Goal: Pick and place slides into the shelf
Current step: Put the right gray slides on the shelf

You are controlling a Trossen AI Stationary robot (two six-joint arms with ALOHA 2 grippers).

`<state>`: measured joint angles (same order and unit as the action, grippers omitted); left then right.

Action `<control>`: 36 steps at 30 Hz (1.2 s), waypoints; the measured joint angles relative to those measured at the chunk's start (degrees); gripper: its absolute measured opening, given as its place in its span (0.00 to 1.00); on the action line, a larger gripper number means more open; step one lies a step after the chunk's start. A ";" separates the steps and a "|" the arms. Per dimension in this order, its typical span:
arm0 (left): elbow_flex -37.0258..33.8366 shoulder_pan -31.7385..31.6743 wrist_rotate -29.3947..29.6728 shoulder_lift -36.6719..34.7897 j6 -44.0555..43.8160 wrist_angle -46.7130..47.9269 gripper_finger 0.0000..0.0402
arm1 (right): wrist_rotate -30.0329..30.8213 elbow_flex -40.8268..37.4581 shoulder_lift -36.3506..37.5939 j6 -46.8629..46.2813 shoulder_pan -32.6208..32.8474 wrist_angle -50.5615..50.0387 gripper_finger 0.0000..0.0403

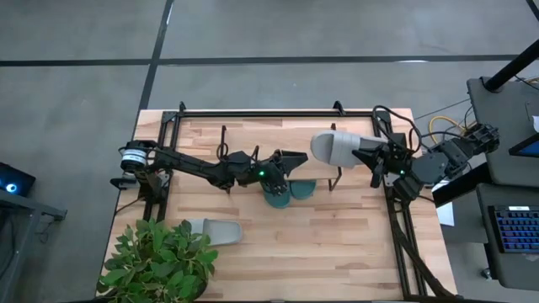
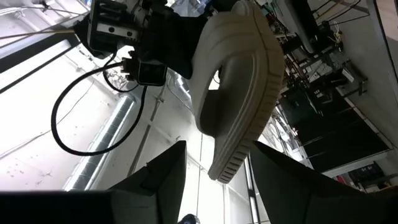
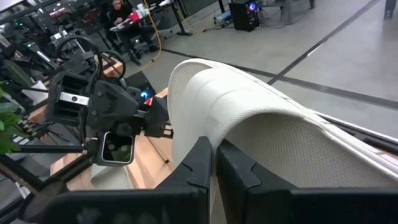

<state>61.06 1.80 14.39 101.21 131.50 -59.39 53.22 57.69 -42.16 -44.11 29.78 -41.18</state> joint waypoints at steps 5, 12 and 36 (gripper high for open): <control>0.00 -0.04 -0.07 0.00 3.98 2.71 0.41 | -1.18 -0.02 -0.84 -1.44 -0.15 0.34 0.02; 0.00 -0.04 -0.35 0.00 4.06 3.32 0.41 | -2.91 -0.02 -1.11 -2.19 -0.17 1.73 0.02; 3.06 -0.35 -0.32 -0.11 3.80 9.51 0.41 | -6.09 -0.07 -3.40 -1.15 -1.70 5.88 0.02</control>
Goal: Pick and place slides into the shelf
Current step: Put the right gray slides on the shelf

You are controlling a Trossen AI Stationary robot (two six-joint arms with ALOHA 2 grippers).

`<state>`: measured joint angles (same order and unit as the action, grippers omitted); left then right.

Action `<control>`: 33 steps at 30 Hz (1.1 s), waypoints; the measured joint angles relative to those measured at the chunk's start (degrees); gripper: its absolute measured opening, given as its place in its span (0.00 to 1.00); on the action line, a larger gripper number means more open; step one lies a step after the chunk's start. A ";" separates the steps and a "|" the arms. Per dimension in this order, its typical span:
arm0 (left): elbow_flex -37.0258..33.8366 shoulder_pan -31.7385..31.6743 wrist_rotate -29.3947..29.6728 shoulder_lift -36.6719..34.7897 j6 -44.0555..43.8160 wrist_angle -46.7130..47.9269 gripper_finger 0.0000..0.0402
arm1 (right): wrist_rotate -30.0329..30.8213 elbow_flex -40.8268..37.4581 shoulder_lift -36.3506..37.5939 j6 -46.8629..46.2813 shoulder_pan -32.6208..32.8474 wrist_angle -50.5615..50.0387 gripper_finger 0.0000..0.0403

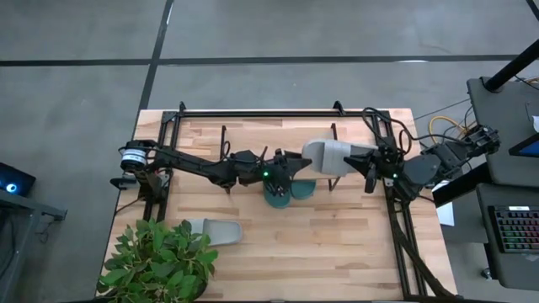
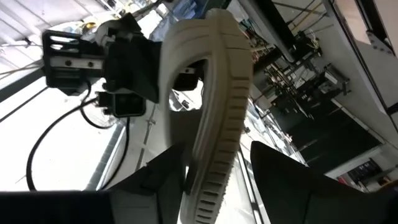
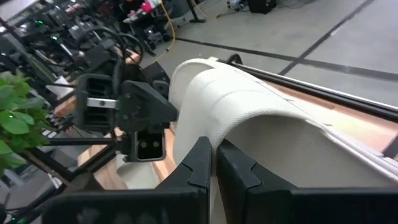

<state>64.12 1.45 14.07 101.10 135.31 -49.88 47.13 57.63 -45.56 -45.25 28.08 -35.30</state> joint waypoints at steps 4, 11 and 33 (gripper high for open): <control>0.00 -0.13 0.33 0.00 0.00 0.03 0.41 | -1.55 0.00 -0.03 1.13 -0.02 1.31 0.02; 0.04 -0.22 -0.28 0.00 -0.09 0.29 0.41 | -2.07 0.00 -0.61 1.31 -0.02 1.63 0.02; 1.45 -0.72 -0.11 0.04 -16.36 0.99 0.09 | -3.12 0.09 -1.40 2.25 -0.02 3.60 0.02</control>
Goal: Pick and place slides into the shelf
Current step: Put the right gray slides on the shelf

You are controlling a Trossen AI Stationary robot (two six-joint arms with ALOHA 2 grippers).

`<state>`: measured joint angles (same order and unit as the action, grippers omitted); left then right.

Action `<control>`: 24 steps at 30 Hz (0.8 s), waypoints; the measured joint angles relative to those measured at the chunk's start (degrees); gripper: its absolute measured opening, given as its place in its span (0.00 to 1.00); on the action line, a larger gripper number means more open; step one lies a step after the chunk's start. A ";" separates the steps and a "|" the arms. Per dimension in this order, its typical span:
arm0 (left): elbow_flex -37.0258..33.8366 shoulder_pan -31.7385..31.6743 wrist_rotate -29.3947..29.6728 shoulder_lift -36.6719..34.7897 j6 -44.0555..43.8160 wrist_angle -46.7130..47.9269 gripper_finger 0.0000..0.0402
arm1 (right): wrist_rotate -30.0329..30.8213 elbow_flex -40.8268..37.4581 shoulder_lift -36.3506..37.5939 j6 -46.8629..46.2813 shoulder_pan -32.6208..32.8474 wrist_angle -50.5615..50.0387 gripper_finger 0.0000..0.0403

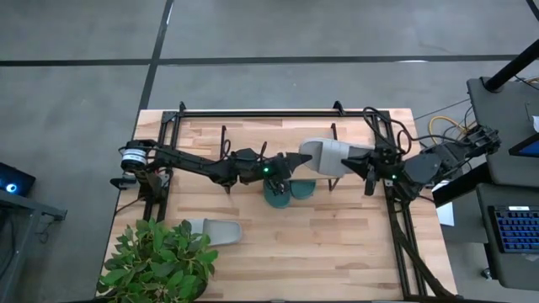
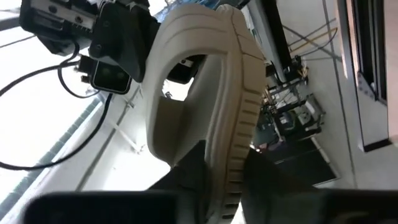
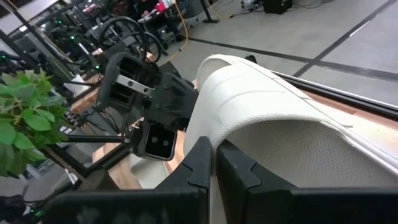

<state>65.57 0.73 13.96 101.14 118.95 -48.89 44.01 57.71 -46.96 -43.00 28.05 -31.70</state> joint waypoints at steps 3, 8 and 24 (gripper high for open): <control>0.54 0.02 0.31 0.04 -2.40 0.30 0.05 | 0.00 0.02 0.15 0.13 0.00 0.02 0.02; 0.96 0.07 2.36 0.04 -3.01 0.77 0.04 | 0.97 0.02 0.09 3.63 0.00 0.84 0.04; 1.07 0.09 14.38 0.04 -11.39 -0.56 0.04 | 2.13 8.93 0.42 18.39 0.07 0.19 0.13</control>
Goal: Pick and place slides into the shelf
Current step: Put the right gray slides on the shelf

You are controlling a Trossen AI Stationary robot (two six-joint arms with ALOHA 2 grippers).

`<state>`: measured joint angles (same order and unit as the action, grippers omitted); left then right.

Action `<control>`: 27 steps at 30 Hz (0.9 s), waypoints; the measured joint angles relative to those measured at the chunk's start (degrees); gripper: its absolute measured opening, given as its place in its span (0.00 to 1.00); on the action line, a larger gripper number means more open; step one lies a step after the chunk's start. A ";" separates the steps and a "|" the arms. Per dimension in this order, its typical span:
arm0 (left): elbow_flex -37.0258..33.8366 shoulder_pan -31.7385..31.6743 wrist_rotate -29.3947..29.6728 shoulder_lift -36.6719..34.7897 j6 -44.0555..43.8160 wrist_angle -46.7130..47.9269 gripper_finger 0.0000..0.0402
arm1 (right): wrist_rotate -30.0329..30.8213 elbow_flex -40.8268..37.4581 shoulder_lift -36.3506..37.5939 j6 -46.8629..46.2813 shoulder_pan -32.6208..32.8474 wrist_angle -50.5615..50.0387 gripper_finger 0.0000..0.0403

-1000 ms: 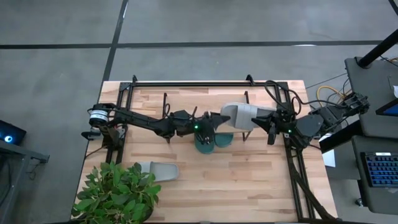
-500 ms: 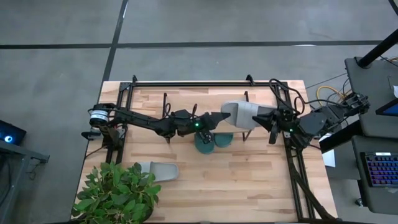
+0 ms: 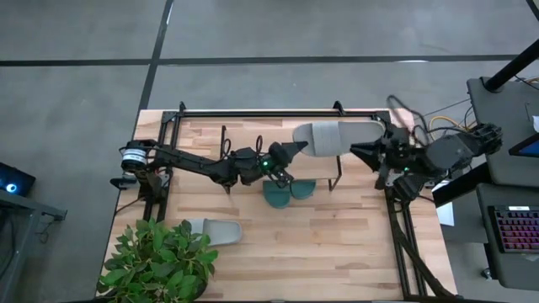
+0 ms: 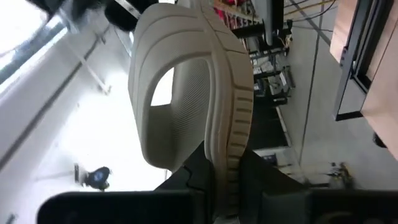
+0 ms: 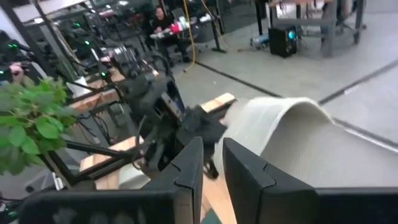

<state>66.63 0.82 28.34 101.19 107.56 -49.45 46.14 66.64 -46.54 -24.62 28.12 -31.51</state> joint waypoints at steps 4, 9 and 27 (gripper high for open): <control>-0.02 -0.09 6.32 0.00 -3.89 0.04 0.04 | 0.03 2.95 -0.07 8.60 0.52 0.02 0.13; -0.02 0.02 14.34 -0.32 -10.40 0.49 0.04 | 0.41 5.43 -0.04 20.19 0.87 0.06 0.13; -0.24 0.35 18.97 -3.77 -27.85 8.51 0.04 | 1.24 8.08 -0.77 64.70 0.87 0.64 0.13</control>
<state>66.39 1.17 47.30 97.41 79.70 -40.94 47.38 74.72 -47.31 40.09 28.99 -30.87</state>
